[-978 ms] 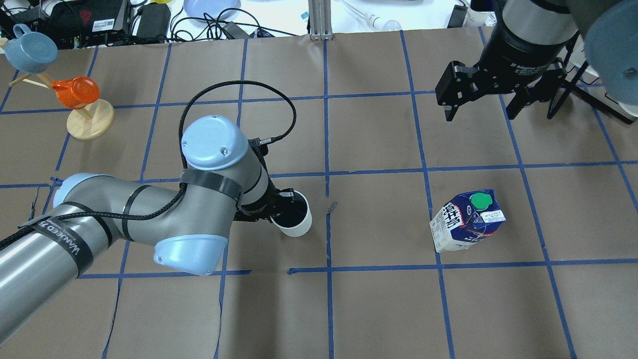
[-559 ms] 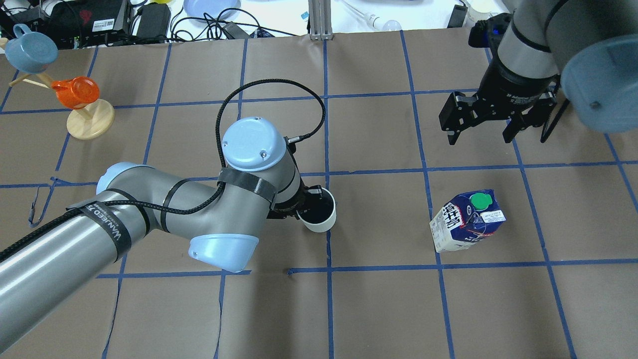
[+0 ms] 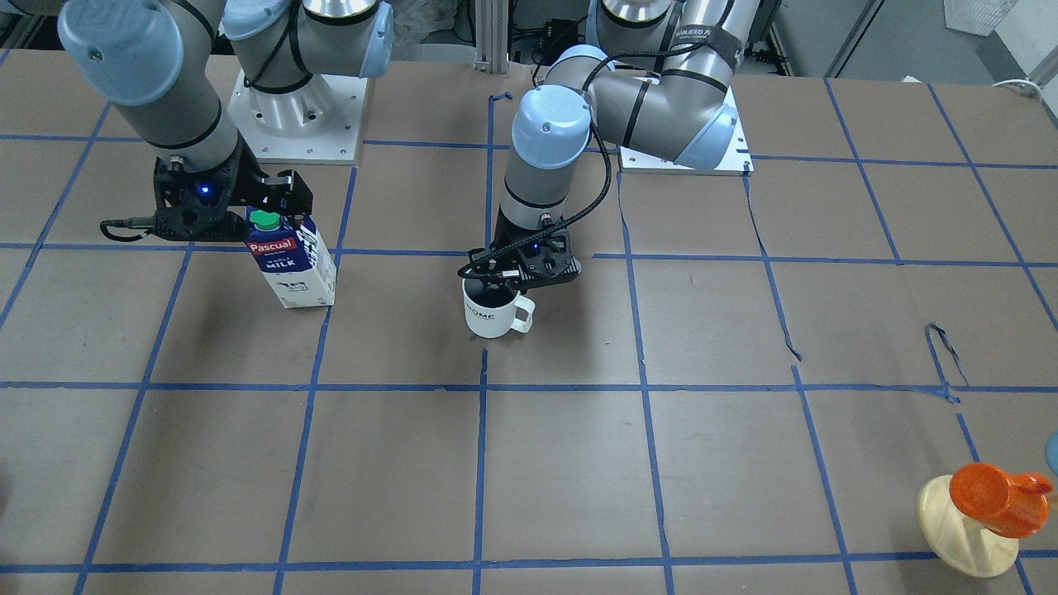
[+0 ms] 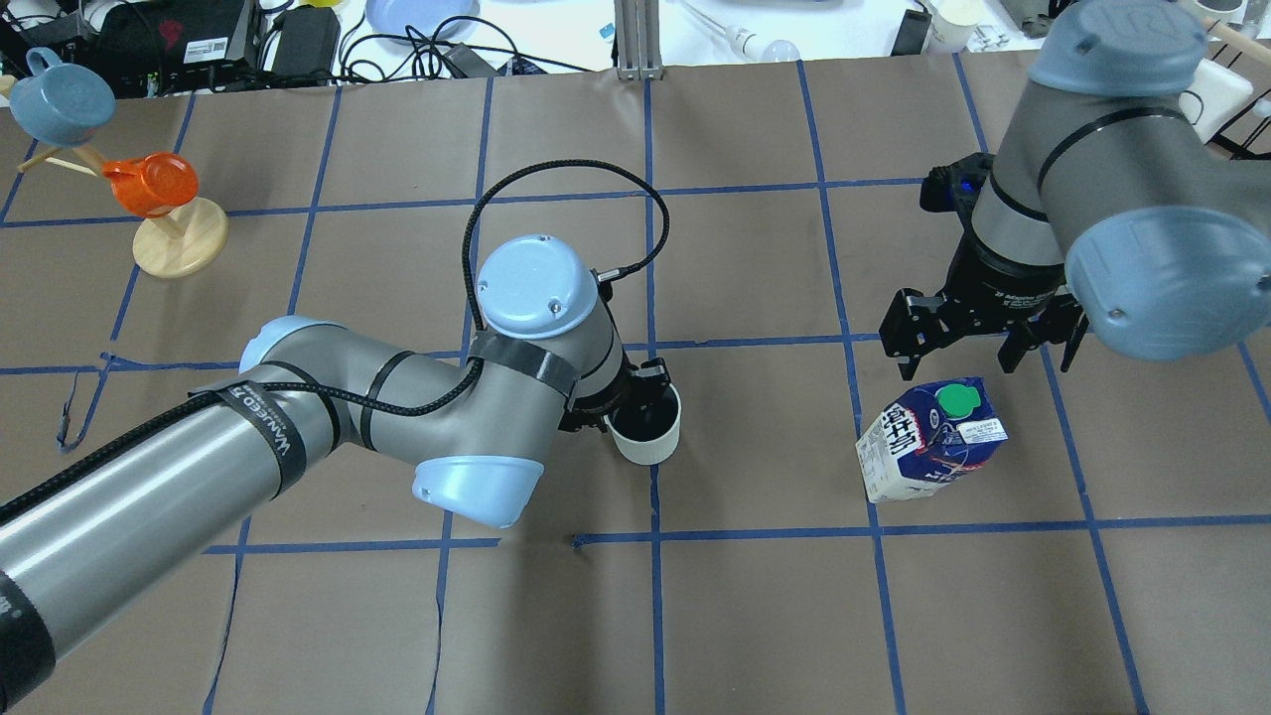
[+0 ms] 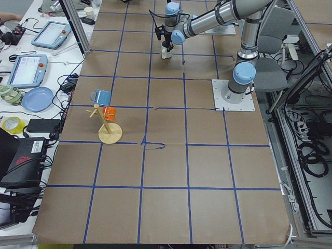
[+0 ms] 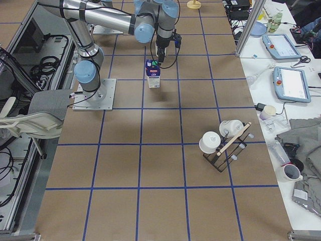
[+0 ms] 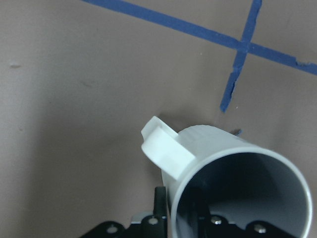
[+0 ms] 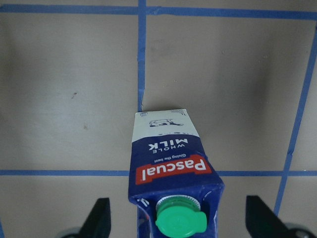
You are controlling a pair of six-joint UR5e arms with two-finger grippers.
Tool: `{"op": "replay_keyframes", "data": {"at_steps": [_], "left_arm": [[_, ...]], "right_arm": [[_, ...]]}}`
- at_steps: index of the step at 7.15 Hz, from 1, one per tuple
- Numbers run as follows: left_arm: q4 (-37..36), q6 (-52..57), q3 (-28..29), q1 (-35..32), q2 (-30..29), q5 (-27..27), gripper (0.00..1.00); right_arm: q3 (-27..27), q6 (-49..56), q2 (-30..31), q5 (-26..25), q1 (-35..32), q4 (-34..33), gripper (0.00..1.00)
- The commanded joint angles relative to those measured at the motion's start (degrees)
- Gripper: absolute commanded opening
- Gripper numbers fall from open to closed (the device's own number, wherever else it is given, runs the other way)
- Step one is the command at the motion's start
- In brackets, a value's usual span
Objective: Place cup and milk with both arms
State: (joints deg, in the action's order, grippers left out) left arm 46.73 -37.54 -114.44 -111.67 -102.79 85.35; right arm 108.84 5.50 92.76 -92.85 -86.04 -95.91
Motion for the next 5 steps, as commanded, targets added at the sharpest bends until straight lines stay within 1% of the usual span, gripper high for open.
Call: {"op": "replay_keyframes", "data": {"at_steps": [1,2,3,4,5], "left_arm": [[7.0,4.8,7.6,2.1,2.8,0.3,0.78],[15.2,11.5,11.2,4.9,4.9,0.9,0.82],[23.2,21.1,14.9,10.6,7.6,1.5,0.82],[29.5,28.0,18.2,15.9,9.8,1.5,0.87],[35.0,36.7,19.6,20.1,11.6,1.8,0.87]], "right_arm": [[1.3,1.3,-0.6,-0.7,0.5,0.5,0.94],[2.3,1.4,-1.3,-0.8,0.7,0.6,0.94],[3.2,1.6,-1.7,-0.8,0.7,0.6,0.94],[3.5,2.0,-1.8,-0.8,0.7,0.6,0.88],[3.5,2.4,-2.1,-0.7,0.7,0.6,0.72]]}}
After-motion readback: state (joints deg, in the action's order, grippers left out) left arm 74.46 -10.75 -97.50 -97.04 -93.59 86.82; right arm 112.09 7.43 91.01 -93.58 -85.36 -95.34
